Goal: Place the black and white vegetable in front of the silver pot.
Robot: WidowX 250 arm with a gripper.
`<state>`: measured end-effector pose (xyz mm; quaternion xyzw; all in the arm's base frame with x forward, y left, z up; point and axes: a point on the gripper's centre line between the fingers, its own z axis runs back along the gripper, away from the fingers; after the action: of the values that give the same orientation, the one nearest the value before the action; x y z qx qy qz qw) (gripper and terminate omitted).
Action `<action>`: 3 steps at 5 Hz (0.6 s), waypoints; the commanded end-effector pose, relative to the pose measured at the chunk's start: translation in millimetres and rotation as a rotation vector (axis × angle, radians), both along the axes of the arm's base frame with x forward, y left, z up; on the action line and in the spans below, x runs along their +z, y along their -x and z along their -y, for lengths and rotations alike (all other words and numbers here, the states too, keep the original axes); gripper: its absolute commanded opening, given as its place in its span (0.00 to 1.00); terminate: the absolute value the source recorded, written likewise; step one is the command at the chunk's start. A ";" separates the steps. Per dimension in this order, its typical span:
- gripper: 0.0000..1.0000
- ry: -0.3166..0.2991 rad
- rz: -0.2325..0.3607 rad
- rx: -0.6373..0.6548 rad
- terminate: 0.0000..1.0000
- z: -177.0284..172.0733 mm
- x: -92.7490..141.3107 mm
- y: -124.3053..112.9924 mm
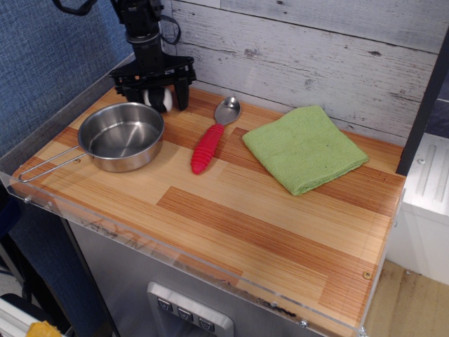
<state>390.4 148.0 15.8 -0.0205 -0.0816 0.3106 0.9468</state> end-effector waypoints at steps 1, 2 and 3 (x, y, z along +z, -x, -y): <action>1.00 -0.020 0.059 -0.011 0.00 0.9 28.2 -8.5; 1.00 -0.023 0.088 -0.016 0.00 2.3 41.0 -9.8; 1.00 -0.036 0.118 -0.009 0.00 3.2 60.0 -8.0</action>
<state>398.4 144.4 37.8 -0.0268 -0.0948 0.3132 0.9446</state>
